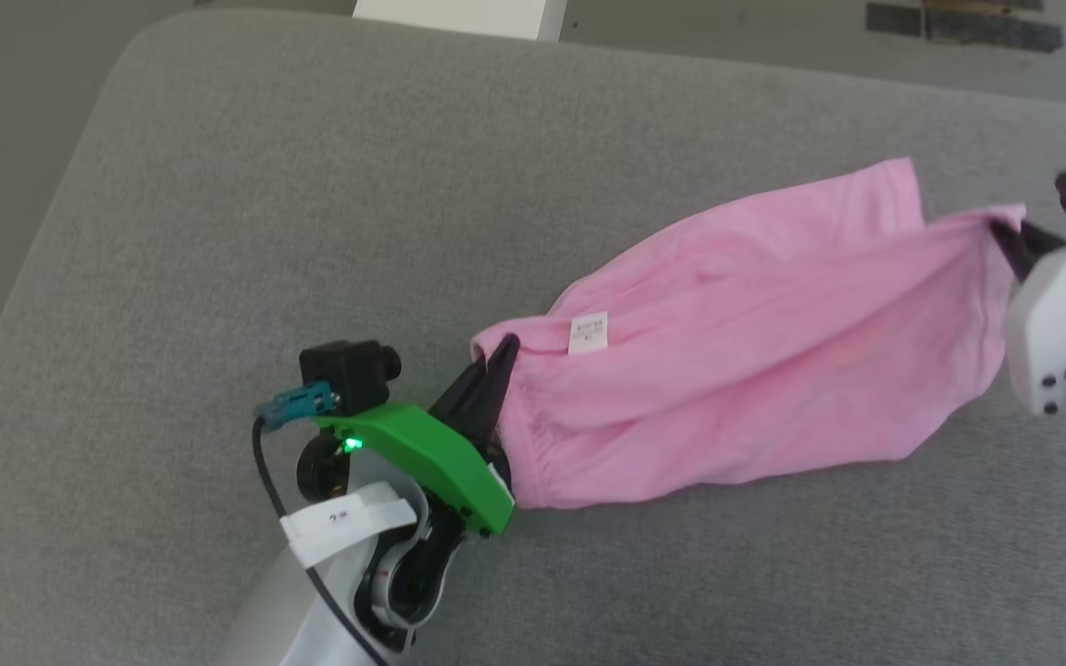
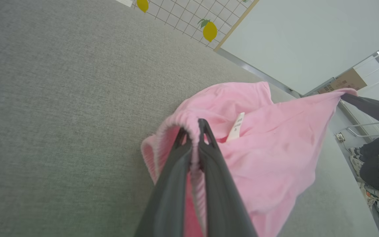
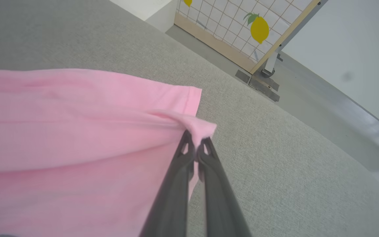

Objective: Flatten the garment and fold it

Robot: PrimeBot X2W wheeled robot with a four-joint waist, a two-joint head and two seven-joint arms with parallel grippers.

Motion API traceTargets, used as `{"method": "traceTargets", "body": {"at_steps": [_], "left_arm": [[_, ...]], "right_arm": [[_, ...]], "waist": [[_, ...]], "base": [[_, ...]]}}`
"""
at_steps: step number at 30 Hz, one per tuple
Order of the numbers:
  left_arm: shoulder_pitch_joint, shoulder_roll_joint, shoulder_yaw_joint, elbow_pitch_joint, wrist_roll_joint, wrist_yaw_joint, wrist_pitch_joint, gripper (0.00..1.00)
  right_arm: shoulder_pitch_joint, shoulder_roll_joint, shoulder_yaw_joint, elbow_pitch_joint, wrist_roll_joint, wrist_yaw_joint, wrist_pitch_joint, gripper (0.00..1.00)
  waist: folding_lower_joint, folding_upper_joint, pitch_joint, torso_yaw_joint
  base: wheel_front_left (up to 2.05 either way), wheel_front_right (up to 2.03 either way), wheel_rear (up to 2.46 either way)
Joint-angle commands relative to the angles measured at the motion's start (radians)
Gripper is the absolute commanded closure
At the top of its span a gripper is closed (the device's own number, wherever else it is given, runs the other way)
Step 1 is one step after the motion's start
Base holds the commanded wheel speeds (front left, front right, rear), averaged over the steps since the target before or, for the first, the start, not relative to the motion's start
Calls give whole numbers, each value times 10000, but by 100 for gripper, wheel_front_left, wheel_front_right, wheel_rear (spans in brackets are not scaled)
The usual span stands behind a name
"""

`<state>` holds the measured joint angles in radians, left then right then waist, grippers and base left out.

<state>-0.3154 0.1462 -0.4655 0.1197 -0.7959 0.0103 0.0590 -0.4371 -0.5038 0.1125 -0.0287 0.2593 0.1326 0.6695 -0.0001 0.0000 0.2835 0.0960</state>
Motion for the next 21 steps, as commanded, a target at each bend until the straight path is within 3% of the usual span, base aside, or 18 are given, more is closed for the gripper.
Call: {"method": "traceTargets", "body": {"at_steps": [1,12,21], "left_arm": [[-317,-83,21,163,130,27,-147,100],[-1276,-649,-87,1196,225,98,-902,100],[-1535,-825,-350,1503,64,13,-1229,100]], "right_arm": [[-434,-57,161,295,-138,-19,-153,100],[-2952,-207,1312,3275,-659,-19,-461,100],[-3997,-418,2264,4820,-189,-19,-114,100]], "waist": [[1,0,509,339],[1,0,1659,836],[1,0,1992,1041]], "base": [[0,0,0],[0,0,0],[0,0,0]]}}
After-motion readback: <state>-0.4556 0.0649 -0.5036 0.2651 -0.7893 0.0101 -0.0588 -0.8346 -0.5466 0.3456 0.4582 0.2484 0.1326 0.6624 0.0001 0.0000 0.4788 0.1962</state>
